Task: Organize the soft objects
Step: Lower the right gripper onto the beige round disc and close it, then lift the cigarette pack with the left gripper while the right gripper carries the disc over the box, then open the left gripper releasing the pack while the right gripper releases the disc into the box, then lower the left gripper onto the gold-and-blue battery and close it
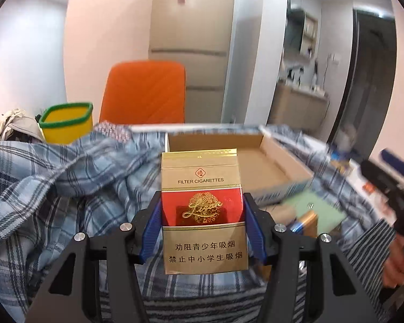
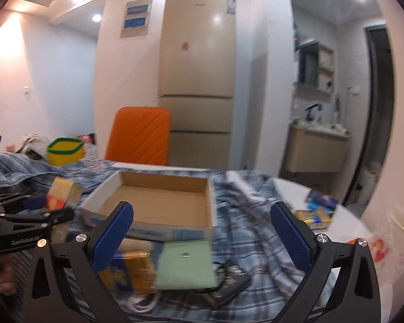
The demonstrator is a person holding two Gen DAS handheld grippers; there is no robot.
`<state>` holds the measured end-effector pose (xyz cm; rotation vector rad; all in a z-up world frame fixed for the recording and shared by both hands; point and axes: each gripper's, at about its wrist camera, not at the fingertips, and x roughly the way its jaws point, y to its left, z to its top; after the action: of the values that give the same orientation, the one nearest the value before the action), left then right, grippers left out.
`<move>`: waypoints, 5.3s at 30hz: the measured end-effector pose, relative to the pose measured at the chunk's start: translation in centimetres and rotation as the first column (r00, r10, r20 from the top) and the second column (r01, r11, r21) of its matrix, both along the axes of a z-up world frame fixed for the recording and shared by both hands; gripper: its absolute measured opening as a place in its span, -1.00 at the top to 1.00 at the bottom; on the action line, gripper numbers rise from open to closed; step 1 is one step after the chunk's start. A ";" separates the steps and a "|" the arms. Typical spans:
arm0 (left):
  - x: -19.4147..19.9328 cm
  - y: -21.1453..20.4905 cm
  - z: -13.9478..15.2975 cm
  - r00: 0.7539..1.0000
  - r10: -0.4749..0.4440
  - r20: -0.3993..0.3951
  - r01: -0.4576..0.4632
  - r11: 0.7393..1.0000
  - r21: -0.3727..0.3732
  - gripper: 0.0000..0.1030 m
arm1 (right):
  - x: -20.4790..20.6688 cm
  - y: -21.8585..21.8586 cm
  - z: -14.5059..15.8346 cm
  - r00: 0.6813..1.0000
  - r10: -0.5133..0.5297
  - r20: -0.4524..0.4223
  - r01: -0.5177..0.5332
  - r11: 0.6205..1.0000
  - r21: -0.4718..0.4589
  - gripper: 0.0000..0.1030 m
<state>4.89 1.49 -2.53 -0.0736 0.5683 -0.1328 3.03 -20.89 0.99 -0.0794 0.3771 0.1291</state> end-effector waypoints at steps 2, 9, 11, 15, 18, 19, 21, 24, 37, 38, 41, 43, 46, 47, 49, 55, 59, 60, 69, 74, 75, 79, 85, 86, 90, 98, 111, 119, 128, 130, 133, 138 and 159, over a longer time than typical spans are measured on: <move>-0.4 0.0 0.3 0.999 0.019 0.050 -0.020 1.000 0.022 -0.08 | 0.9 0.7 0.2 0.998 0.040 -0.055 -0.039 0.999 0.017 -1.00; -0.5 0.4 0.6 0.994 0.059 0.089 -0.062 0.997 0.038 -0.07 | 5.6 6.0 -1.5 0.930 0.129 -0.345 -0.160 0.985 -0.063 -1.00; -0.2 1.1 0.4 0.995 0.076 0.068 -0.077 0.997 0.006 -0.07 | 6.9 6.7 -2.5 0.898 0.157 -0.411 -0.179 0.984 -0.015 -1.00; 0.2 2.5 0.4 0.993 0.112 0.040 -0.109 0.992 -0.063 -0.07 | 9.1 7.1 -4.0 0.838 0.189 -0.512 -0.176 0.982 0.074 -1.00; -0.1 2.7 0.7 0.990 0.127 0.064 -0.124 0.991 -0.057 -0.07 | 10.0 7.5 -5.0 0.809 0.210 -0.549 -0.190 0.977 0.093 -1.00; -0.2 2.7 0.7 0.990 0.123 0.068 -0.119 0.991 -0.057 -0.07 | 10.1 7.7 -5.2 0.805 0.212 -0.554 -0.195 0.977 0.090 -1.00; -0.4 2.3 0.7 0.990 0.119 0.074 -0.116 0.992 -0.045 -0.07 | 10.3 8.1 -5.9 0.797 0.215 -0.565 -0.206 0.975 0.080 -1.00; -0.4 2.0 0.6 0.990 0.116 0.074 -0.114 0.993 -0.032 -0.07 | 10.8 9.0 -6.9 0.779 0.209 -0.592 -0.221 0.974 0.053 -1.00; -0.4 1.4 0.3 0.995 0.087 0.054 -0.087 0.996 -0.011 -0.07 | 12.1 9.8 -8.8 0.718 0.213 -0.662 -0.226 0.972 0.067 -0.64; -0.4 1.4 0.3 0.995 0.086 0.054 -0.085 0.996 -0.011 -0.07 | 12.1 9.6 -8.8 0.720 0.216 -0.660 -0.221 0.972 0.077 -0.63; -0.4 1.4 0.4 0.995 0.081 0.060 -0.080 0.997 -0.014 -0.07 | 11.7 9.0 -8.4 0.726 0.227 -0.649 -0.214 0.972 0.101 -0.61; -0.6 1.3 0.5 0.995 0.077 0.067 -0.076 0.997 -0.011 -0.07 | 11.5 8.6 -8.1 0.733 0.230 -0.640 -0.210 0.972 0.109 -0.61; -0.7 1.2 0.7 0.997 0.055 0.060 -0.054 0.998 -0.016 -0.07 | 10.7 7.9 -7.2 0.754 0.238 -0.612 -0.210 0.970 0.120 -0.61; -0.9 1.1 0.9 0.997 0.046 0.065 -0.045 0.999 -0.016 -0.07 | 10.3 7.6 -6.8 0.762 0.246 -0.599 -0.214 0.969 0.125 -0.61; -1.2 0.7 1.2 0.996 0.032 0.079 -0.032 0.999 0.003 -0.07 | 9.5 7.3 -6.2 0.774 0.264 -0.575 -0.234 0.964 0.127 -0.61; -3.1 -0.5 3.3 0.992 -0.021 0.127 0.018 1.000 0.025 -0.07 | 6.6 6.2 -4.2 0.833 0.296 -0.467 -0.279 0.954 0.107 -0.61; -4.1 -1.4 5.2 0.979 -0.024 0.202 0.012 0.998 0.061 -0.07 | 5.1 4.9 -1.8 0.884 0.319 -0.341 -0.301 0.948 0.107 -0.61; -4.1 -1.5 5.5 0.977 -0.022 0.214 0.009 0.998 0.063 -0.07 | 4.9 4.8 -1.3 0.894 0.317 -0.317 -0.300 0.948 0.103 -0.61; -2.4 -2.7 8.6 0.933 -0.028 0.359 0.002 0.997 0.073 -0.07 | 5.8 3.6 4.0 0.972 0.228 -0.058 -0.226 0.973 0.045 -0.61; 0.0 -2.9 9.8 0.907 -0.010 0.421 0.001 1.000 0.021 -0.07 | 8.0 3.4 6.0 0.987 0.154 0.049 -0.156 0.987 0.043 -0.61; 0.4 -3.0 10.0 0.899 -0.007 0.437 -0.001 1.000 0.020 -0.08 | 8.4 3.5 6.3 0.988 0.134 0.077 -0.136 0.990 0.026 -0.61; 2.9 -3.2 10.2 0.887 -0.009 0.462 0.005 1.000 0.008 -0.08 | 10.0 4.2 6.6 0.986 0.104 0.130 -0.103 0.995 -0.011 -0.61; 5.1 -2.5 7.4 0.907 0.003 0.420 0.002 1.000 -0.013 -0.08 | 12.5 4.1 3.8 0.997 0.054 0.056 -0.053 0.998 -0.024 -0.61; 5.4 -2.5 6.9 0.913 0.006 0.409 -0.006 1.000 -0.001 -0.08 | 12.9 4.0 3.2 0.998 0.056 0.037 -0.054 0.998 -0.028 -0.61; 6.6 -2.7 5.0 0.940 0.003 0.341 -0.017 0.999 0.040 -0.08 | 14.7 3.7 0.7 0.998 0.053 -0.041 -0.054 0.998 -0.035 -0.61; 8.3 -3.2 4.2 0.979 0.000 0.205 -0.009 0.999 0.047 -0.08 | 17.8 4.3 -3.2 0.968 0.095 -0.232 -0.102 0.995 -0.019 -0.61; 8.9 -2.8 3.5 0.984 0.005 0.176 -0.014 0.999 0.047 -0.08 | 18.9 5.0 -6.0 0.932 0.109 -0.346 -0.127 0.991 -0.032 -0.63; 8.6 -2.7 3.5 0.983 0.006 0.182 -0.014 0.999 0.042 -0.09 | 19.0 4.8 -6.1 0.933 0.101 -0.346 -0.121 0.992 -0.035 -0.65; 8.1 -1.8 3.9 0.971 0.040 0.234 -0.043 0.999 0.009 -0.89 | 18.2 4.1 -4.6 0.957 0.102 -0.270 -0.109 0.994 -0.009 -0.74; 8.2 -1.5 3.8 0.972 0.046 0.230 -0.047 0.999 -0.003 -0.89 | 18.2 4.0 -4.5 0.958 0.100 -0.270 -0.105 0.994 -0.006 -0.74; 8.1 -1.4 3.8 0.971 0.054 0.232 -0.054 0.999 -0.007 -0.89 | 18.0 3.9 -4.4 0.960 0.096 -0.262 -0.102 0.995 -0.008 -0.74; 7.3 -1.8 4.6 0.962 0.053 0.268 -0.057 0.998 0.008 -0.89 | 17.2 3.9 -3.5 0.970 0.092 -0.225 -0.099 0.995 -0.020 -0.74; -3.3 -3.5 6.1 0.933 -0.042 0.357 0.020 0.998 0.064 -0.99 | 3.6 -1.4 3.9 0.997 -0.012 0.076 0.010 1.000 0.028 -1.00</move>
<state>1.55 -1.98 3.59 0.0181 0.2077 -0.1558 6.67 -22.29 4.87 -0.0546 0.2992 0.1203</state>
